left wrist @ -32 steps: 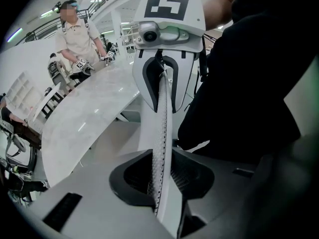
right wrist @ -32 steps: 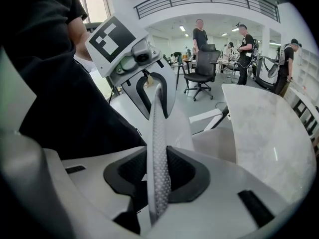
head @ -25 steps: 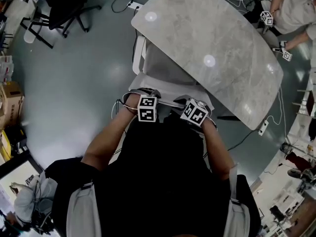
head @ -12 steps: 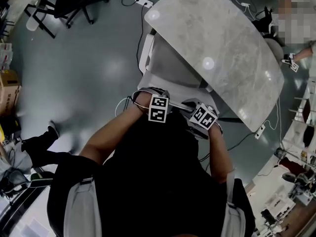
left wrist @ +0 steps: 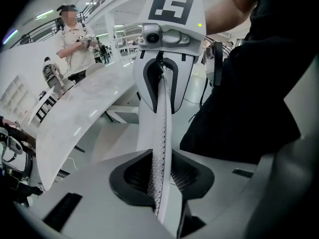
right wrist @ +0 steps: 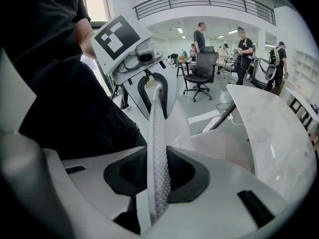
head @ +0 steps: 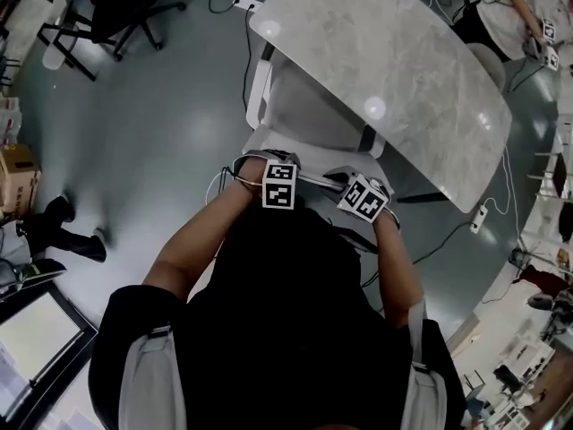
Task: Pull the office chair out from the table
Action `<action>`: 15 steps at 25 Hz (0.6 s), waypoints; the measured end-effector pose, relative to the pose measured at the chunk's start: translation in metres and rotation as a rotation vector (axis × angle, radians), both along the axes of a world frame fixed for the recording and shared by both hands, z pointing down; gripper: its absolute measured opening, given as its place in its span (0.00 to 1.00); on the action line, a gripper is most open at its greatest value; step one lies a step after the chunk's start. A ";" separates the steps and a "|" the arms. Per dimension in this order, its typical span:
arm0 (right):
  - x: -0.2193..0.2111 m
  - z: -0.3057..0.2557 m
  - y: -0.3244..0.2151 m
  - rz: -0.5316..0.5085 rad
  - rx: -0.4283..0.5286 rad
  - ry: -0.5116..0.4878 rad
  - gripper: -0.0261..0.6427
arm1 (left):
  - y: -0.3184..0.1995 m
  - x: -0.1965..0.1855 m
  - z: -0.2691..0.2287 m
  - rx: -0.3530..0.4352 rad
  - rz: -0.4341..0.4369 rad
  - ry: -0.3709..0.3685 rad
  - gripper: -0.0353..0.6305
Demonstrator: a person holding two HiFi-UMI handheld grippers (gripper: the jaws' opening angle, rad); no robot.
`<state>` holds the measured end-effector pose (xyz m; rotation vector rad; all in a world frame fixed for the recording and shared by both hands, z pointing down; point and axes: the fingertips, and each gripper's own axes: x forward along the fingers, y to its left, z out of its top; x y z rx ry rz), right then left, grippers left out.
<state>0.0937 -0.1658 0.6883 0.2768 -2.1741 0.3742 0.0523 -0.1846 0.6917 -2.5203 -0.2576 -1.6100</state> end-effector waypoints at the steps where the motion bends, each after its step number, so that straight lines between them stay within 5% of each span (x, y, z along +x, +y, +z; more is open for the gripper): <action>1: 0.000 -0.001 0.004 0.001 0.000 -0.001 0.21 | 0.004 0.000 -0.001 0.000 0.000 -0.002 0.20; 15: -0.027 -0.003 0.062 0.031 0.013 -0.008 0.21 | 0.059 -0.027 -0.002 0.000 0.017 -0.035 0.21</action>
